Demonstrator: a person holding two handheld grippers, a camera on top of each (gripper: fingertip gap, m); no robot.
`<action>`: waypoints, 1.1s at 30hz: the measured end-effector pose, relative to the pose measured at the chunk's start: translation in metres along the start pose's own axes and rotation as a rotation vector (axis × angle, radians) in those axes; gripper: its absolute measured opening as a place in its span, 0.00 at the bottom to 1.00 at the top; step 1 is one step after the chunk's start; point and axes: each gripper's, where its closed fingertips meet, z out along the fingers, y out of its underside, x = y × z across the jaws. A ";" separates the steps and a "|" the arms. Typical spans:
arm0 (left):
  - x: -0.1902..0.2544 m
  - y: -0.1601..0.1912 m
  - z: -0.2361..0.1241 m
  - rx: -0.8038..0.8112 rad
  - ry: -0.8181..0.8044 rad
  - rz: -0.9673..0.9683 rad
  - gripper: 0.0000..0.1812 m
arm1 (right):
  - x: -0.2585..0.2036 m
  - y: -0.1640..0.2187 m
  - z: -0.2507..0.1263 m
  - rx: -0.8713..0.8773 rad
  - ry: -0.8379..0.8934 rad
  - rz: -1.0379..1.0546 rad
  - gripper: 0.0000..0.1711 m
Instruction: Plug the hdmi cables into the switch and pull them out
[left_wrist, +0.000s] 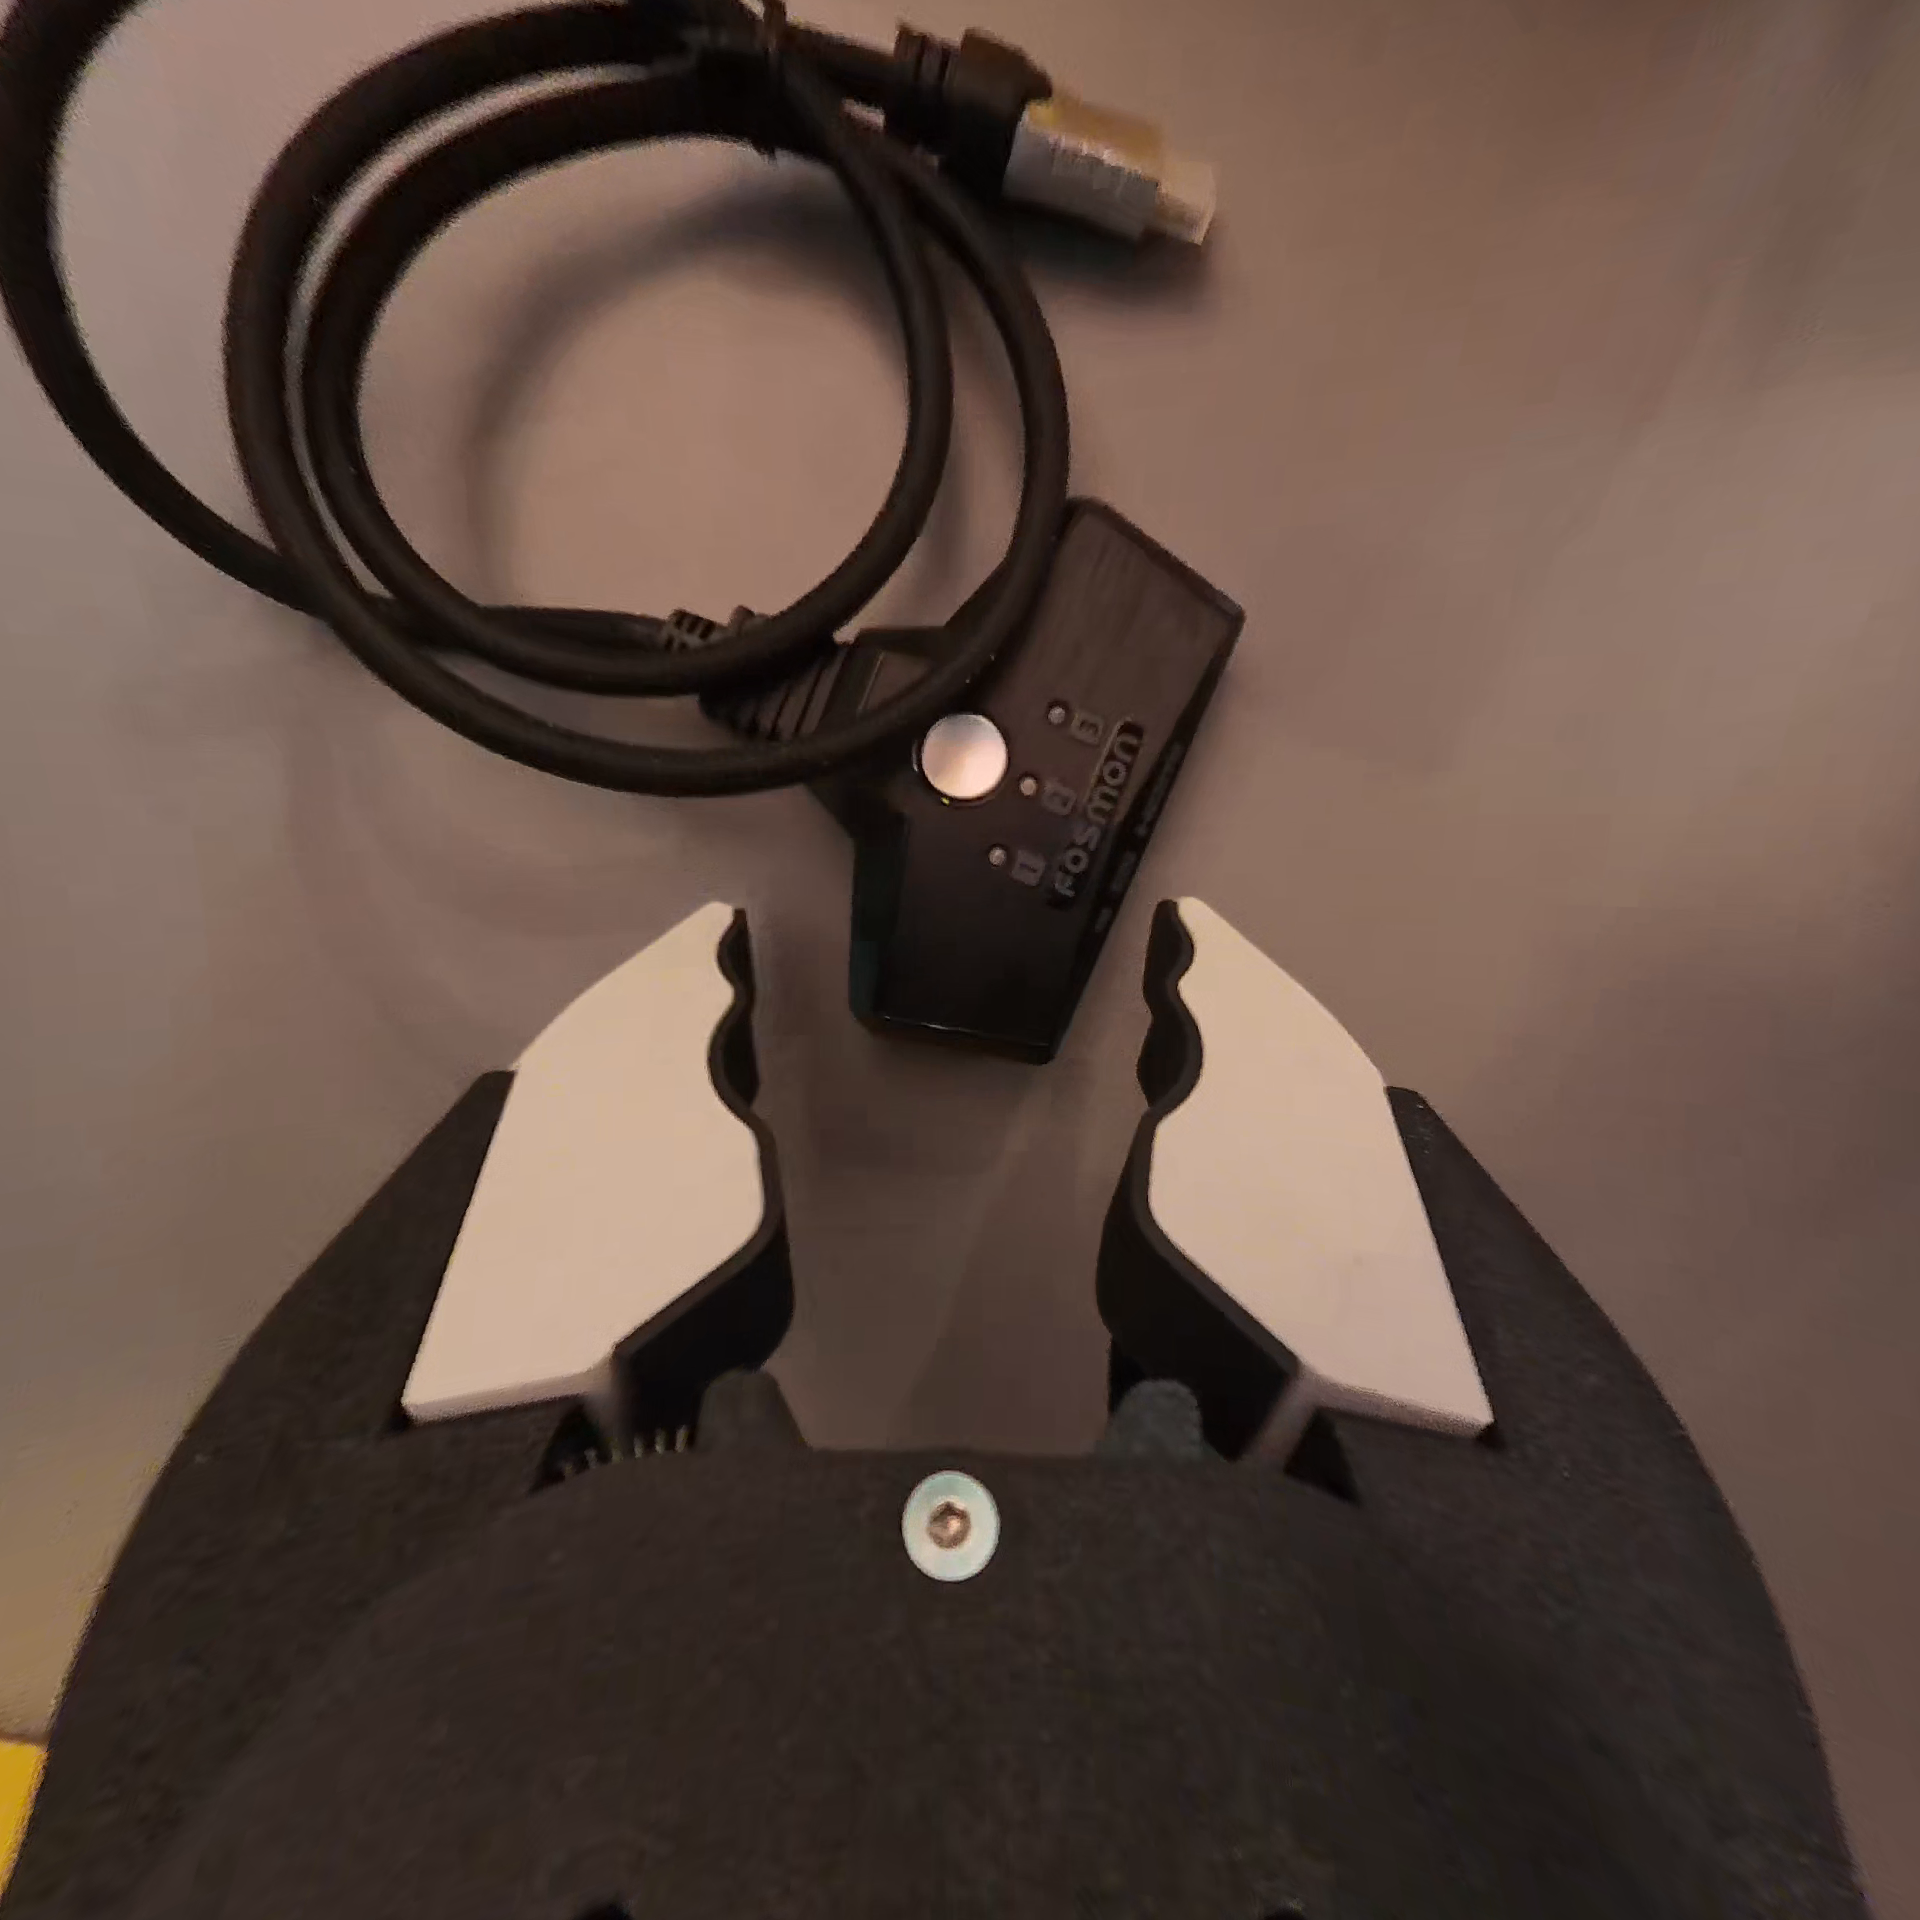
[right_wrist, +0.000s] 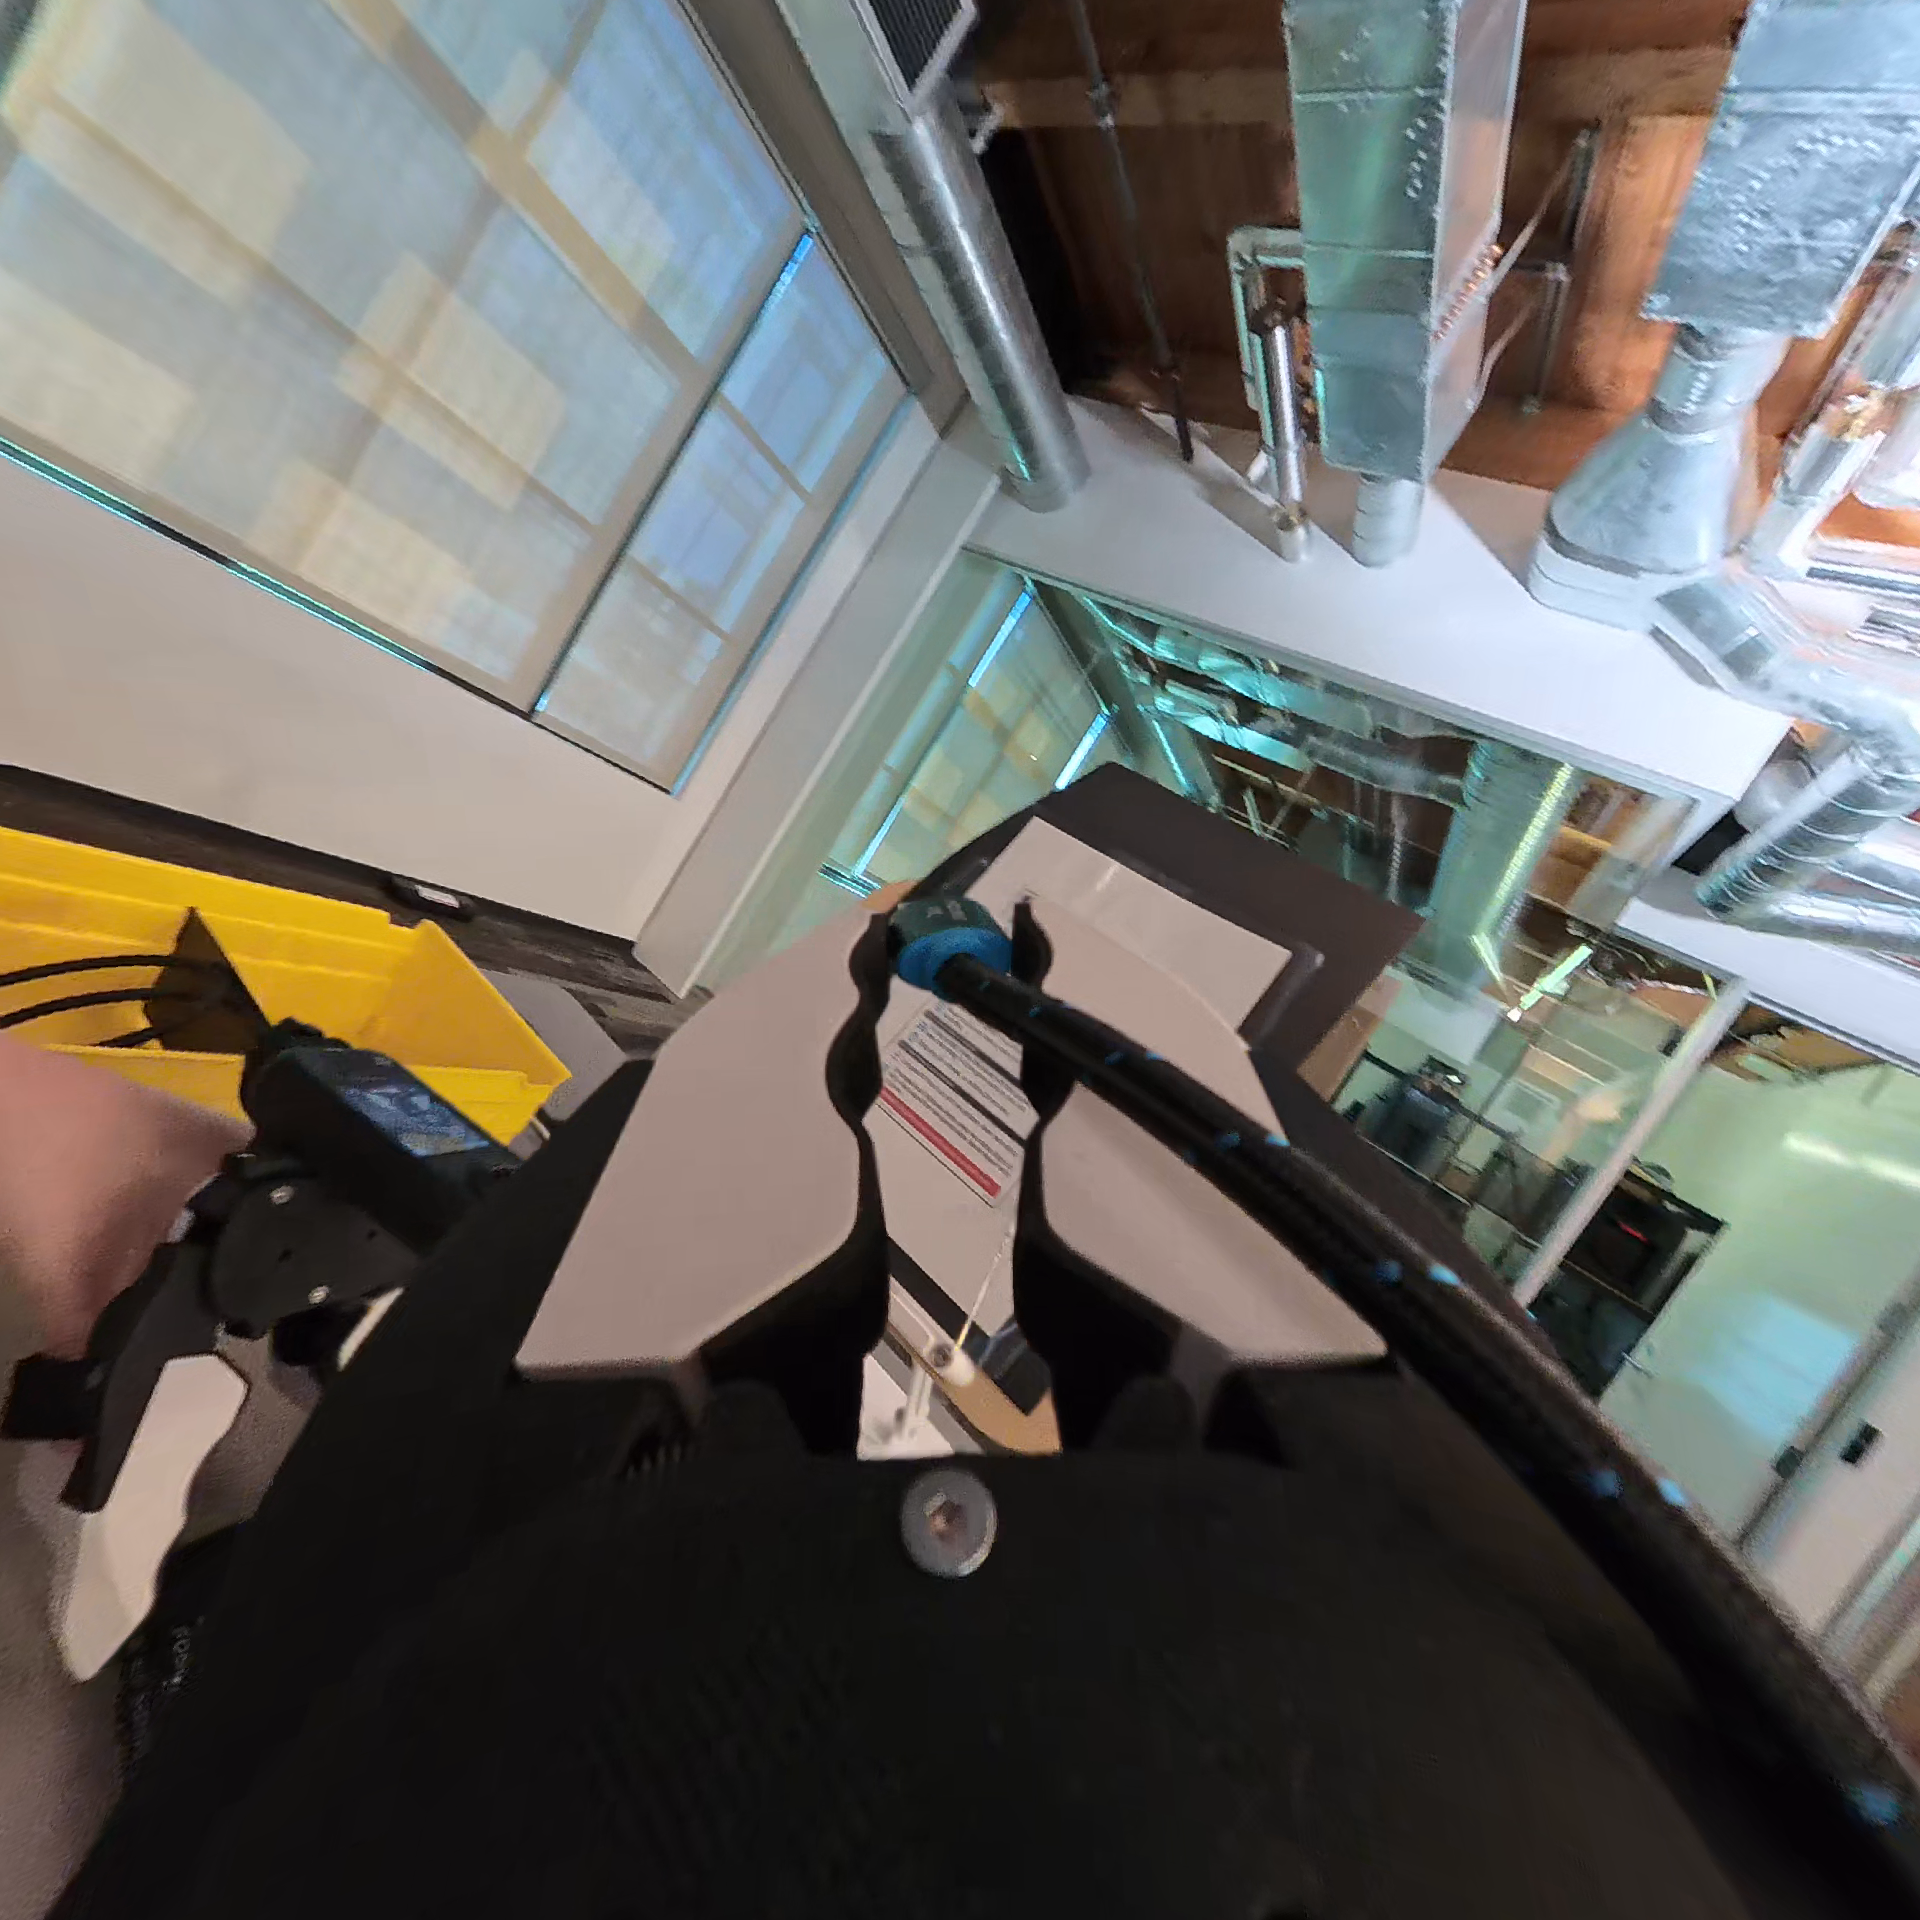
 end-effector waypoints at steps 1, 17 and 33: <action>0.003 0.003 0.001 -0.022 0.022 -0.006 0.37 | 0.001 0.002 0.001 -0.014 0.018 -0.001 0.14; 0.066 0.026 -0.011 -0.186 0.247 0.025 0.27 | 0.019 0.014 0.003 -0.087 0.129 0.137 0.14; 0.022 -0.006 -0.006 -0.052 -0.265 0.504 0.32 | 0.011 0.026 0.010 -0.118 0.062 0.132 0.14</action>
